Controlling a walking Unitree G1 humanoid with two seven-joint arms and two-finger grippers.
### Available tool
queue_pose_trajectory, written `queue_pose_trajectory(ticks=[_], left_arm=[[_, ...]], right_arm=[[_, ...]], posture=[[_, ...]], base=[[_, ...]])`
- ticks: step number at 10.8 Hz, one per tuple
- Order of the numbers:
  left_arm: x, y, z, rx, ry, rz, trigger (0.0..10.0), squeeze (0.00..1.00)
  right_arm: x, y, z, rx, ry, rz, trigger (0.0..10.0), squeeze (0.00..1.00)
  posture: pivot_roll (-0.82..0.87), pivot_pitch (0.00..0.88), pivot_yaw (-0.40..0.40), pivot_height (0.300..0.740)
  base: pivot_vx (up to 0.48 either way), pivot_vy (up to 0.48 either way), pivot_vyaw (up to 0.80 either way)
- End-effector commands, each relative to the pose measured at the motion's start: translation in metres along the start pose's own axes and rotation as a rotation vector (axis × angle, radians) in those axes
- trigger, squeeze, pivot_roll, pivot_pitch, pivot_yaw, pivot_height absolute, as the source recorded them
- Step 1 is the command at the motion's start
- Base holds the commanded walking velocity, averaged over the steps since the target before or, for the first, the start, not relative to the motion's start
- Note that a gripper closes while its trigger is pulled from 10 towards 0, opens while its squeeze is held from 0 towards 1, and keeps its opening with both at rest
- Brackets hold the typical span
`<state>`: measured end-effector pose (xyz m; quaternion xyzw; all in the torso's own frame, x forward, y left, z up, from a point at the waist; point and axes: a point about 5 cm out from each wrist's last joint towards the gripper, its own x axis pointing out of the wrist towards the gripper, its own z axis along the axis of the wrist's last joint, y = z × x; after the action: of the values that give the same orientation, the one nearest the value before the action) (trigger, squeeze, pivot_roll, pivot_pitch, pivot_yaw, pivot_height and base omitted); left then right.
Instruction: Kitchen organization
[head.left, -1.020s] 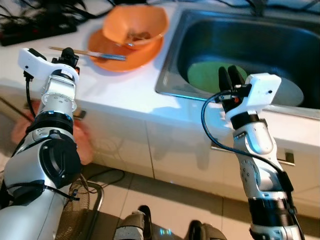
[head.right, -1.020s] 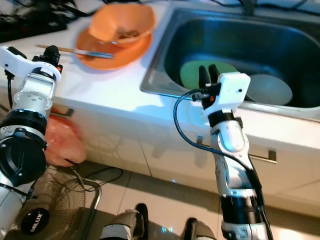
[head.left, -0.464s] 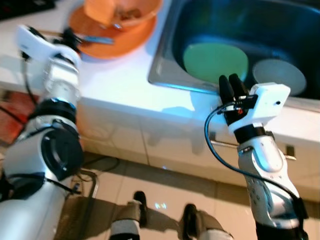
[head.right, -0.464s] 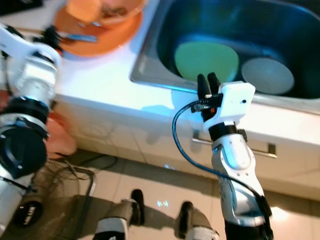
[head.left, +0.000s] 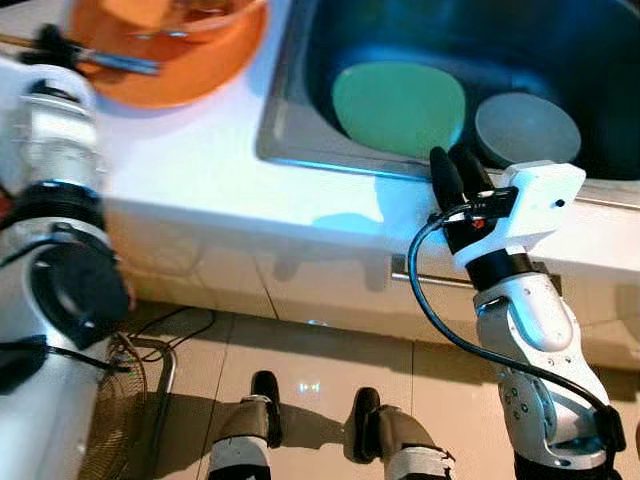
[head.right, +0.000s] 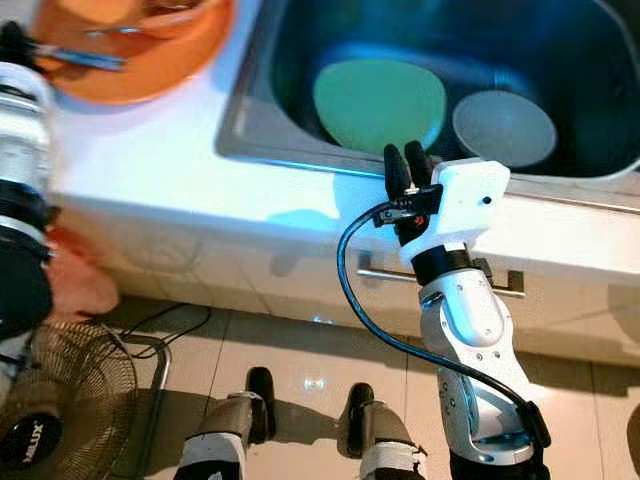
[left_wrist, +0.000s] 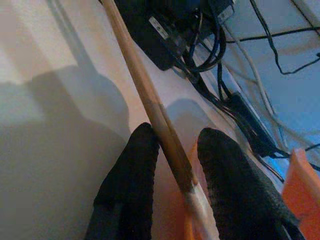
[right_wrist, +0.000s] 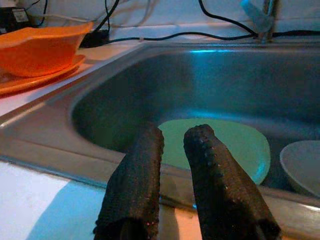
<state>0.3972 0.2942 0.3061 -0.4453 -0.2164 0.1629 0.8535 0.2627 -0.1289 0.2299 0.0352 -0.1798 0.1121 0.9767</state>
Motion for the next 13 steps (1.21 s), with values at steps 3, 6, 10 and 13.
queue_pose_trajectory(ticks=[3, 6, 10, 13], left_arm=[[-0.003, 0.015, -0.01, -0.021, 0.042, 0.074, 0.0, 0.0], [-0.003, 0.012, -0.013, -0.052, 0.047, 0.07, 0.0, 0.0], [-0.004, 0.014, -0.014, -0.071, 0.046, 0.071, 0.0, 0.0], [-0.006, 0.016, -0.019, -0.08, 0.06, 0.071, 0.0, 0.0]], right_arm=[[-0.007, -0.005, -0.019, 0.02, 0.117, -0.027, 10.0, 0.0], [-0.006, -0.005, -0.018, 0.017, 0.122, -0.019, 10.0, 0.0], [-0.007, -0.006, -0.019, 0.013, 0.139, -0.003, 10.0, 0.0], [-0.006, -0.006, -0.019, 0.01, 0.144, 0.005, 10.0, 0.0]], posture=[[0.0, 0.432, 0.0, 0.74], [0.0, 0.435, -0.017, 0.74], [0.0, 0.439, -0.034, 0.74], [0.0, 0.441, -0.045, 0.74]], base=[[0.0, 0.0, 0.0], [0.0, 0.0, 0.0], [0.0, 0.0, 0.0], [0.0, 0.0, 0.0]])
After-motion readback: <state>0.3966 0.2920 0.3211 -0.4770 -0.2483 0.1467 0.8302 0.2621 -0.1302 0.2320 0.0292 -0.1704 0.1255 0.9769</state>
